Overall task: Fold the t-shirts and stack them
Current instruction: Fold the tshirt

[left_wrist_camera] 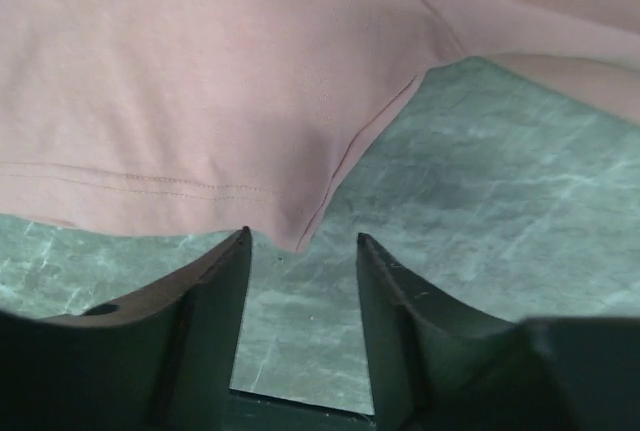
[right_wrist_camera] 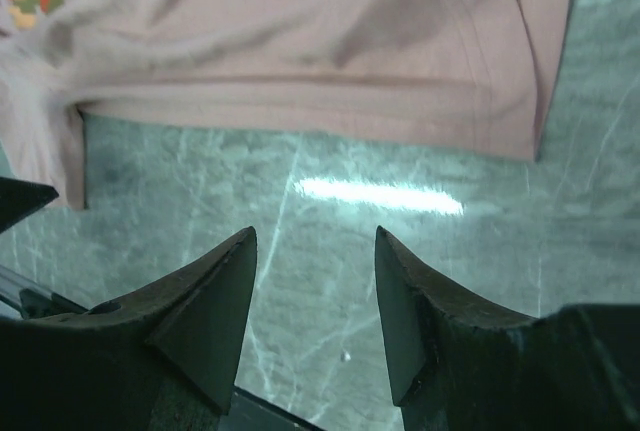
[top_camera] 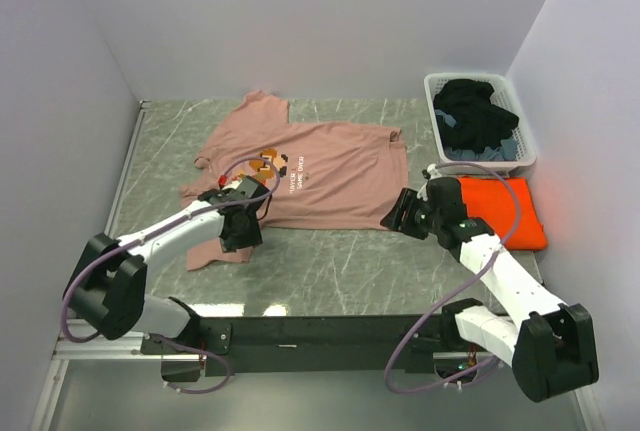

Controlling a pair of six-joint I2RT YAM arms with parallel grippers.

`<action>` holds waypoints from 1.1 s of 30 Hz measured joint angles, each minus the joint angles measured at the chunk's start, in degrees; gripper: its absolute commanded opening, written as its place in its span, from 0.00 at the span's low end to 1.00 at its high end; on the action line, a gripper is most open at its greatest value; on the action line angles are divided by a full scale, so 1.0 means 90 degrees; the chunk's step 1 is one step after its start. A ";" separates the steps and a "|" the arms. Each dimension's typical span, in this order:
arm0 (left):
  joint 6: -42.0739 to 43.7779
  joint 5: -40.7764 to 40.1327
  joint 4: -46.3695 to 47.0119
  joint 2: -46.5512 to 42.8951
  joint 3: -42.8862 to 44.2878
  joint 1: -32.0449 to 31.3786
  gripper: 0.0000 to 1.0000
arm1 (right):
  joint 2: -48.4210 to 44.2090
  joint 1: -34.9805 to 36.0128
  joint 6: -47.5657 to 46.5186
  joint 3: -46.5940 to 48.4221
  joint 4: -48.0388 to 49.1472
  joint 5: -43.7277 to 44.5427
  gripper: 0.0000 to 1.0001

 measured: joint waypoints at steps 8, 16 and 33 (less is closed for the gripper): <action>-0.0209 -0.0002 0.0112 0.0911 -0.0005 -0.0282 0.45 | -0.0318 0.0015 -0.0005 -0.0187 -0.0170 -0.0024 0.58; -0.0308 -0.0012 0.0192 0.1209 0.0104 -0.0449 0.01 | -0.0350 0.0015 -0.0010 -0.0228 -0.0168 -0.0039 0.58; -0.0916 0.1557 0.0316 0.1443 0.0775 -0.1564 0.15 | -0.0352 0.0015 -0.0153 -0.0228 -0.0170 -0.0100 0.58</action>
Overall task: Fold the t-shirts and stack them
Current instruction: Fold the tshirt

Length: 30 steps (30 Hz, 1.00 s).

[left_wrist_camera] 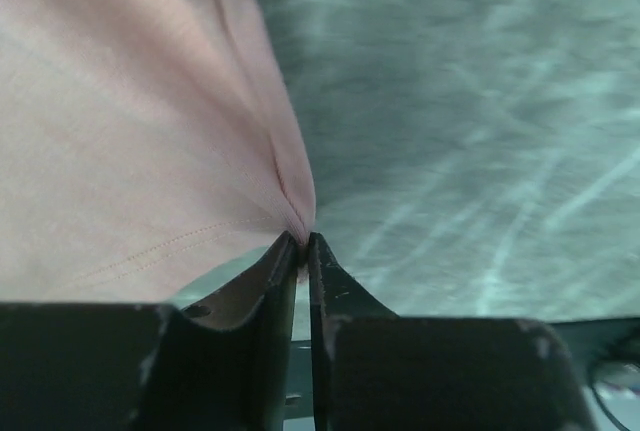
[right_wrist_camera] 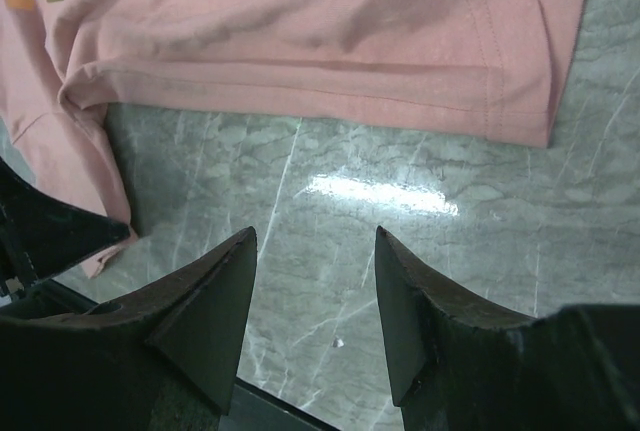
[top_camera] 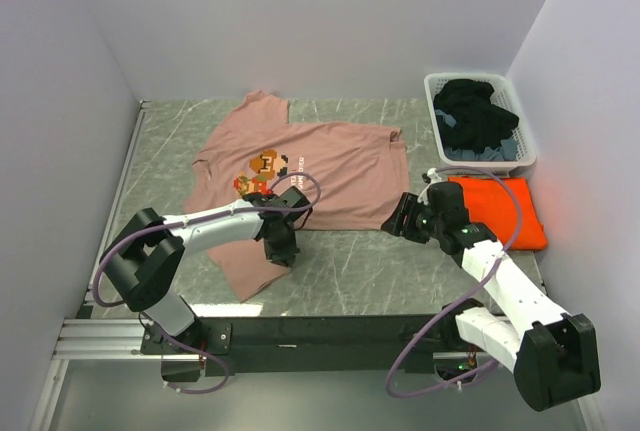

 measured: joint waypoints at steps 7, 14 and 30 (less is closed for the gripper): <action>-0.0114 0.0600 0.0372 0.0153 0.0352 -0.0002 0.38 | 0.0080 0.0119 -0.0357 0.0002 -0.0010 -0.0321 0.57; -0.0267 0.0702 0.0653 -0.0250 0.0571 0.0056 0.52 | 0.0308 0.0865 -0.0517 0.0083 0.0068 -0.0775 0.57; 0.0119 -0.0573 0.0257 -0.2596 -0.1715 0.4289 0.33 | 0.3230 0.4107 -0.0733 0.2455 0.0342 -0.0398 0.54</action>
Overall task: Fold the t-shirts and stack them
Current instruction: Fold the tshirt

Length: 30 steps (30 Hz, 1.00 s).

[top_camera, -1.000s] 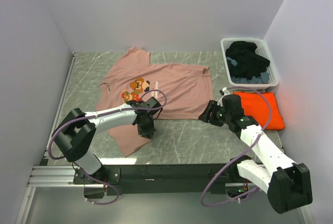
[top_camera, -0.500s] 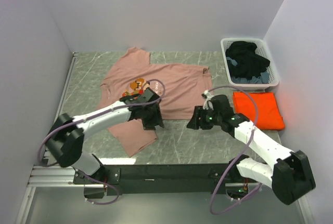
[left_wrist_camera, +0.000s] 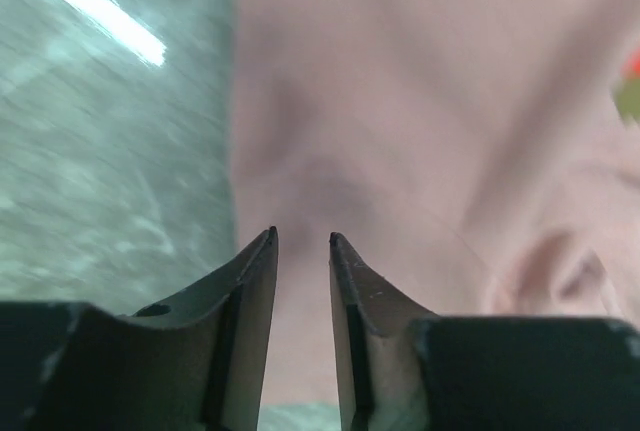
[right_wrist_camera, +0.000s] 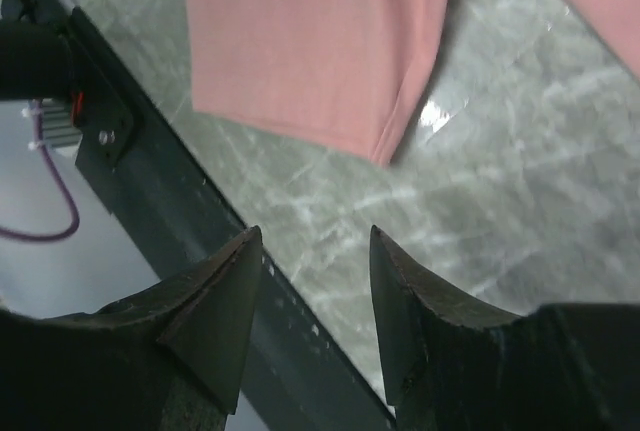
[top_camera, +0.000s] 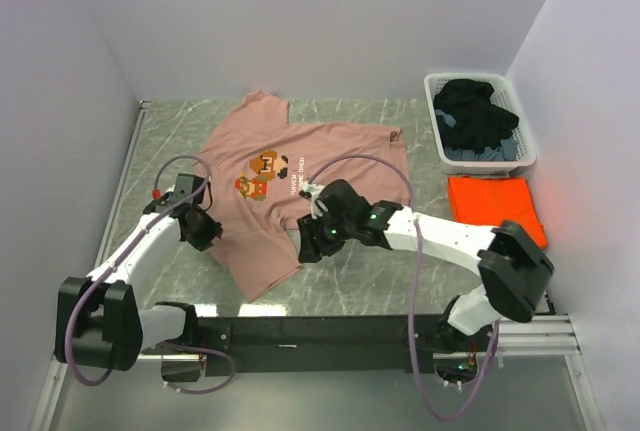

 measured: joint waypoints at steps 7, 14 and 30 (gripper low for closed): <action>0.0340 -0.0070 0.0279 0.0593 -0.0114 0.0435 0.35 | 0.1265 0.0036 0.0002 0.0542 0.0017 0.0124 0.55; 0.0384 -0.0214 0.0294 0.0707 -0.0294 0.0474 0.41 | 0.1775 0.0044 0.0029 0.0682 -0.0024 -0.0141 0.55; 0.0321 -0.0357 0.0352 0.0758 -0.0386 0.0478 0.38 | 0.2385 0.0044 0.0143 0.1052 0.0051 -0.0408 0.50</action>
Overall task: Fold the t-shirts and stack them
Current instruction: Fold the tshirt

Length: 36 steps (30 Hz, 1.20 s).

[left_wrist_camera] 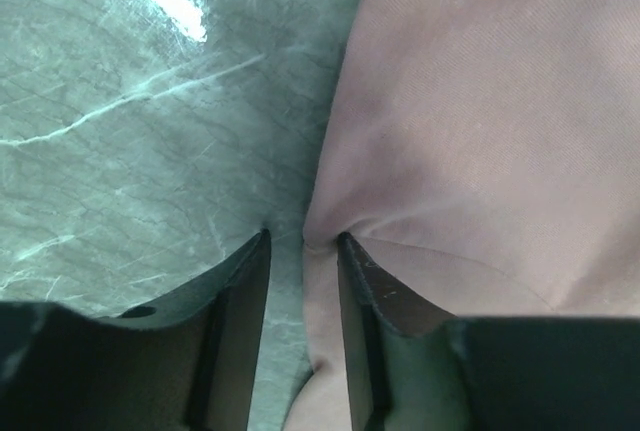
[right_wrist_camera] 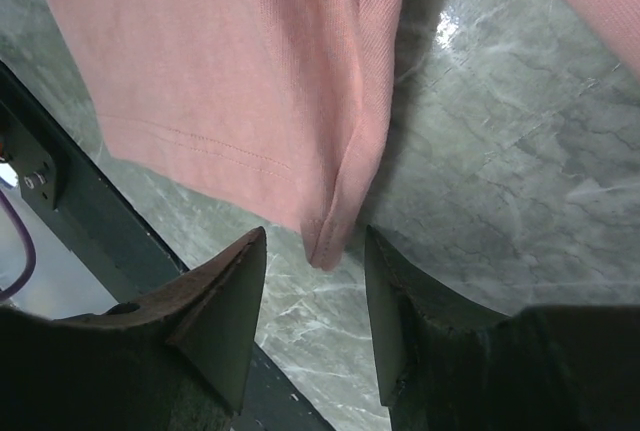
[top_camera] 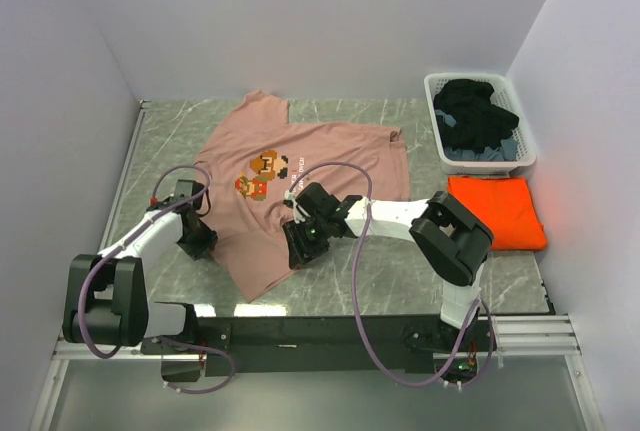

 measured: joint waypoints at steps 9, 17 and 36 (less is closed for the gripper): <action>0.0012 -0.0141 0.0029 0.0172 0.0126 0.0010 0.01 | 0.0168 0.0000 0.0007 0.0046 0.0032 -0.0063 0.08; 0.0187 -0.0726 -0.0296 0.0393 0.0454 0.0002 0.01 | 0.0078 0.0000 -0.0063 0.0046 -0.0185 -0.0029 0.00; 0.1141 -0.1234 -0.0393 0.1804 0.1617 0.0015 0.14 | -0.0432 -0.0204 -0.0338 0.0272 -0.0763 0.0406 0.45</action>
